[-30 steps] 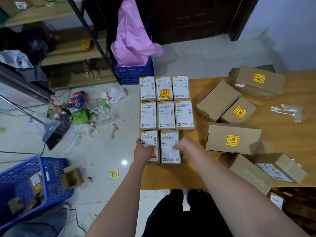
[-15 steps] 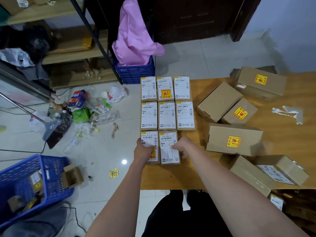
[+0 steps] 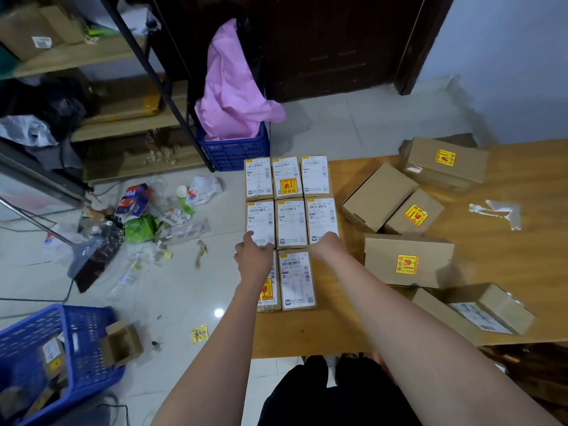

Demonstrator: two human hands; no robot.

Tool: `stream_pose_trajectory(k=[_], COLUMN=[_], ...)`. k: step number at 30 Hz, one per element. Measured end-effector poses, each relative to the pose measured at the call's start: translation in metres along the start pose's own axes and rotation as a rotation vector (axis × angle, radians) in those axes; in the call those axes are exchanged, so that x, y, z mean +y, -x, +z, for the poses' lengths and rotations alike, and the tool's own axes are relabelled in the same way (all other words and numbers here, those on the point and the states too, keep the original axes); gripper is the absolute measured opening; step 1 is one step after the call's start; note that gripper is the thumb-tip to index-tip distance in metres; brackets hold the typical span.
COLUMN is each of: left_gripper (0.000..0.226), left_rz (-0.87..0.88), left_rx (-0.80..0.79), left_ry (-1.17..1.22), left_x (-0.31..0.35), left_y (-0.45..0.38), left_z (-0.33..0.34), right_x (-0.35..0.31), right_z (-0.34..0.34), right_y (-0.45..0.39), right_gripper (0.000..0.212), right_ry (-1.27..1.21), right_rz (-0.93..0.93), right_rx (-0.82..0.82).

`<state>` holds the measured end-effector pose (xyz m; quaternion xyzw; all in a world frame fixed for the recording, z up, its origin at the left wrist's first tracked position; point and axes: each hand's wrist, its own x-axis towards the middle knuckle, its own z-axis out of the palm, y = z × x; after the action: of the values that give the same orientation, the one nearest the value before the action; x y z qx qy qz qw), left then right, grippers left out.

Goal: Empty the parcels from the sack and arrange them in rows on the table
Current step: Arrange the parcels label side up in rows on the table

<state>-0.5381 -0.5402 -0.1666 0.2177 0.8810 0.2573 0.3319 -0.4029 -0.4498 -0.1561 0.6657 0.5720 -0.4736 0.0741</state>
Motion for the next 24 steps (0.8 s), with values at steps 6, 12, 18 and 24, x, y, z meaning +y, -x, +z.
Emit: stream_pose_trajectory(k=[6,12,18,24], left_gripper=[0.052,0.047,0.051,0.049], left_rz=[0.175,0.313,0.411,0.365], left_rx=[-0.076,-0.217,-0.351,-0.462], left_ry=[0.070,0.056,-0.054,-0.139], left_x=[0.068,0.122,0.164,0.191], left_y=[0.003,0.018,0.035,0.039], left_z=[0.025,0.068,0.123,0.175], right_x=[-0.005,0.020,0.057,0.093], right_z=[-0.049,-0.100,-0.153,-0.199], right_y=[0.001,-0.006,-0.022,-0.049], right_gripper=[0.012,0.033,0.041,0.039], right_ry=[-0.056,-0.244,-0.318,-0.303], right_rz=[0.026,0.086,0.133,0.231], right_rx=[0.123,0.290,0.363,0.374])
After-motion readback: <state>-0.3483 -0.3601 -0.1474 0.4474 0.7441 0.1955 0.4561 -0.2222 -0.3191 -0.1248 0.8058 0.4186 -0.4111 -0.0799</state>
